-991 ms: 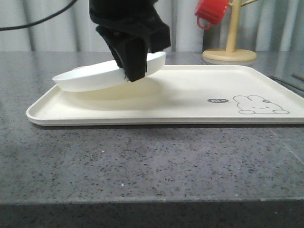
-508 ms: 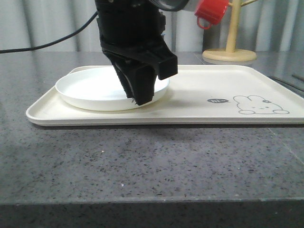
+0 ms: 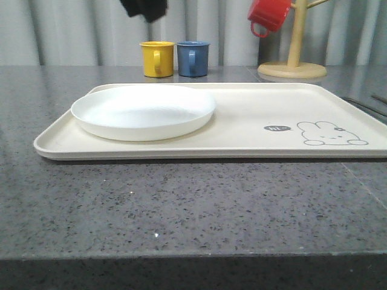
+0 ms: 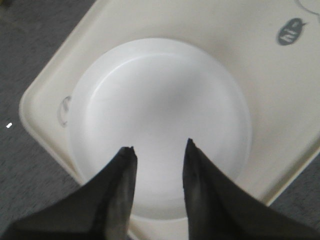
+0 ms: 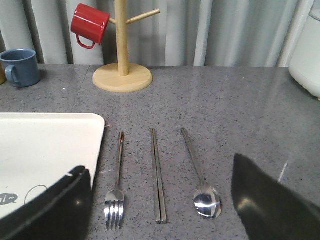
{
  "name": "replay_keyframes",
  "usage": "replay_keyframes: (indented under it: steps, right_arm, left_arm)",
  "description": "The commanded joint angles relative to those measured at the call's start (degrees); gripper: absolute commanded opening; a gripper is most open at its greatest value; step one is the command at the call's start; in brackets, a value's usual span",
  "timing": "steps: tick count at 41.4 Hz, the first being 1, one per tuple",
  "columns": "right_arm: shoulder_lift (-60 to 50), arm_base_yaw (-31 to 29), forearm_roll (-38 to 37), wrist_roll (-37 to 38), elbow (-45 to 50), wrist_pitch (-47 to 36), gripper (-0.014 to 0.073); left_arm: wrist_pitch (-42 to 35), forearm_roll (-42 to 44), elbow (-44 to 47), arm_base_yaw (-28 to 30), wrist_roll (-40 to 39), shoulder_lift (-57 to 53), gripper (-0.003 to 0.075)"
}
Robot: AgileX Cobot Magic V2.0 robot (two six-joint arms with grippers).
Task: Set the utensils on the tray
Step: 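Open the left gripper and withdraw it from the plate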
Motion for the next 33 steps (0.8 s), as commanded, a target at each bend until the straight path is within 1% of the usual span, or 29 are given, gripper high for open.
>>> replay_keyframes:
  steps: [1,5,6,10,14,20,23,27,33]
  right_arm:
    - [0.88,-0.35,0.00,-0.31,-1.86,-4.44,0.0600]
    - [0.88,-0.35,0.00,-0.31,-1.86,-4.44,0.0600]
    - [0.88,-0.35,0.00,-0.31,-1.86,-4.44,0.0600]
    - [0.88,-0.35,0.00,-0.31,-1.86,-4.44,0.0600]
    - [0.88,-0.35,0.00,-0.31,-1.86,-4.44,0.0600]
    - [0.88,-0.35,0.00,-0.31,-1.86,-4.44,0.0600]
    - [0.88,-0.35,0.00,-0.31,-1.86,-4.44,0.0600]
    - [0.88,-0.35,0.00,-0.31,-1.86,-4.44,0.0600]
    - [0.88,-0.35,0.00,-0.31,-1.86,-4.44,0.0600]
  left_arm:
    - [1.87,0.69,-1.93,4.72,-0.91,-4.59,0.0104]
    - [4.31,-0.16,-0.84,10.22,-0.91,-6.90,-0.0005]
    - [4.17,-0.28,-0.25,11.84,-0.91,-7.47,-0.0020]
    - [2.41,-2.22,3.58,17.53,-0.91,-10.74,-0.0019]
    - [-1.10,-4.44,8.64,22.79,-0.91,-14.46,-0.0019]
    - [-5.97,-6.16,18.81,31.00,-0.91,-21.22,-0.0019]
    - [-8.12,-6.58,23.55,34.18,-0.91,-24.12,-0.0019]
    - [-15.16,-8.34,30.71,37.15,-0.91,-28.83,-0.0019]
    - [-29.08,-9.36,42.37,37.27,-0.59,-38.12,-0.0019]
